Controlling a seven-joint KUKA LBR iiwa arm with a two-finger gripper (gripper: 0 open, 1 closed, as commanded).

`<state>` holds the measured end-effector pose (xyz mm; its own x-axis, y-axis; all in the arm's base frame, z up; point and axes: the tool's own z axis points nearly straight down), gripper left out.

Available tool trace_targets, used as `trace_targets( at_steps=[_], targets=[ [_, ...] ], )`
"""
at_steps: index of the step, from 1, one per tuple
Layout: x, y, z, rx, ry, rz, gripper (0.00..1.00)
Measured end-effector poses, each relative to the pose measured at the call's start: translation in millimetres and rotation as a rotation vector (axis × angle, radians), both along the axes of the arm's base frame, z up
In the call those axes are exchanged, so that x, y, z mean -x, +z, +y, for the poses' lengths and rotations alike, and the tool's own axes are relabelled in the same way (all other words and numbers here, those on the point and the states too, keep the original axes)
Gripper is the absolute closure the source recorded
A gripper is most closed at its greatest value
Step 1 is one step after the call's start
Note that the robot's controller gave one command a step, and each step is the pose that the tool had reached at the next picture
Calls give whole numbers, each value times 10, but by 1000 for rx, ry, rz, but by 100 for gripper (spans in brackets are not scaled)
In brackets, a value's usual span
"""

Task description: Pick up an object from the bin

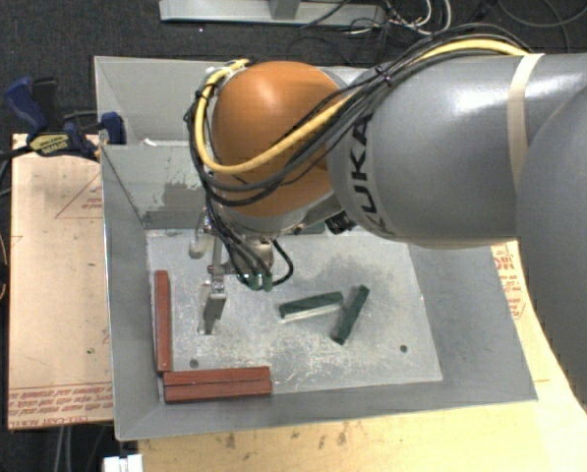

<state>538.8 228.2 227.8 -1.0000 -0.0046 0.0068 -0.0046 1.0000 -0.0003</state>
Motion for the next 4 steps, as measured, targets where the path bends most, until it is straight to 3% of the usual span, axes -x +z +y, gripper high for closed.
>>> trace_targets(
  at_steps=[1, 2, 3, 4],
  targets=[
    [-20, 39, -12, -1, -4, -7, 0],
    [157, -584, 113, -3, -47, -11, 0],
    [549, -1218, 103, -1, 32, -6, 0],
    [599, -1497, 129, 2, -165, 12, 100]
  ],
)
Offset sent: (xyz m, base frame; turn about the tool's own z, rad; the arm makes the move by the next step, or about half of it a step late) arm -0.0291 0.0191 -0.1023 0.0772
